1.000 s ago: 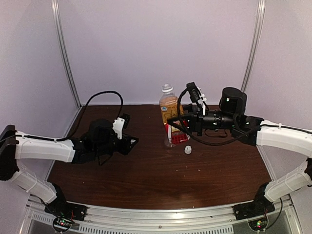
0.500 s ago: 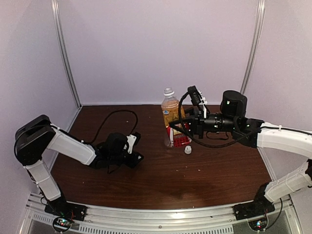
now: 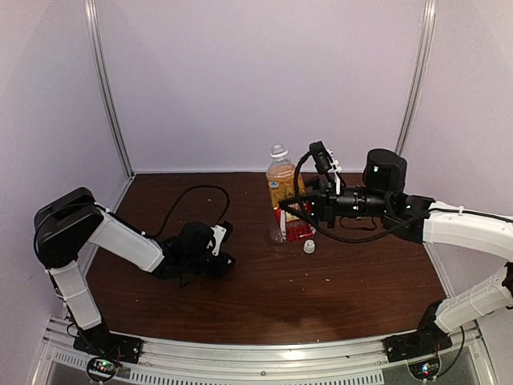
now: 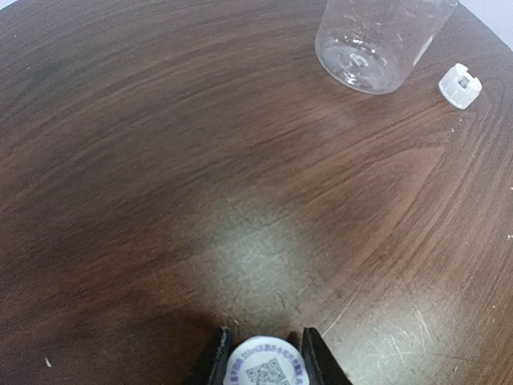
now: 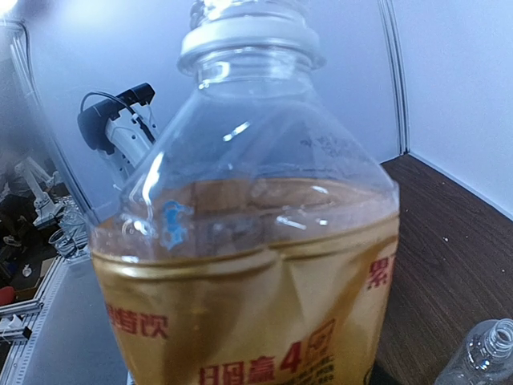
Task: Unscrew the bottle caps
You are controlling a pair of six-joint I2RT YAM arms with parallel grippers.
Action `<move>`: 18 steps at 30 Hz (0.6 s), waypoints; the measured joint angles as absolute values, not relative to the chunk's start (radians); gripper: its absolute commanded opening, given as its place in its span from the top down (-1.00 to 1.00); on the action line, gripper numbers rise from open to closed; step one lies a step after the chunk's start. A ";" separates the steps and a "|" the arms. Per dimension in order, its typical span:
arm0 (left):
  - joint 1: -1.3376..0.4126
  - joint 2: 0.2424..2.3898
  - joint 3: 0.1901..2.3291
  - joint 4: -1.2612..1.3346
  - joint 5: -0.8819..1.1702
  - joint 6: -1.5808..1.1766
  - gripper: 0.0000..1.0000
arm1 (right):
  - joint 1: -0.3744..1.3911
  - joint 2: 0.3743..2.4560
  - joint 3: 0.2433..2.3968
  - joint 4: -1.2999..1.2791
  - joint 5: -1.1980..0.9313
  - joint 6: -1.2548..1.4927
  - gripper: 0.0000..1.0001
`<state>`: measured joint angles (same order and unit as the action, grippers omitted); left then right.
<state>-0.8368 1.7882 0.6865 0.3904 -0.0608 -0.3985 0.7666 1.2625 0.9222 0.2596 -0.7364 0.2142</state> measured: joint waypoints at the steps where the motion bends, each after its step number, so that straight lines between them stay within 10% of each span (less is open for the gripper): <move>1: -0.836 1.790 0.688 0.391 -0.062 -0.398 0.42 | 0.767 1.262 0.922 0.259 -0.736 0.214 0.04; 18: -0.830 1.794 0.693 0.389 -0.093 -0.389 0.09 | 0.760 1.262 0.919 0.260 -0.736 0.213 0.04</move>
<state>-0.8303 1.7943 0.6930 0.3885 -0.0933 -0.3889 0.7601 1.2625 0.9188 0.2600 -0.7364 0.2131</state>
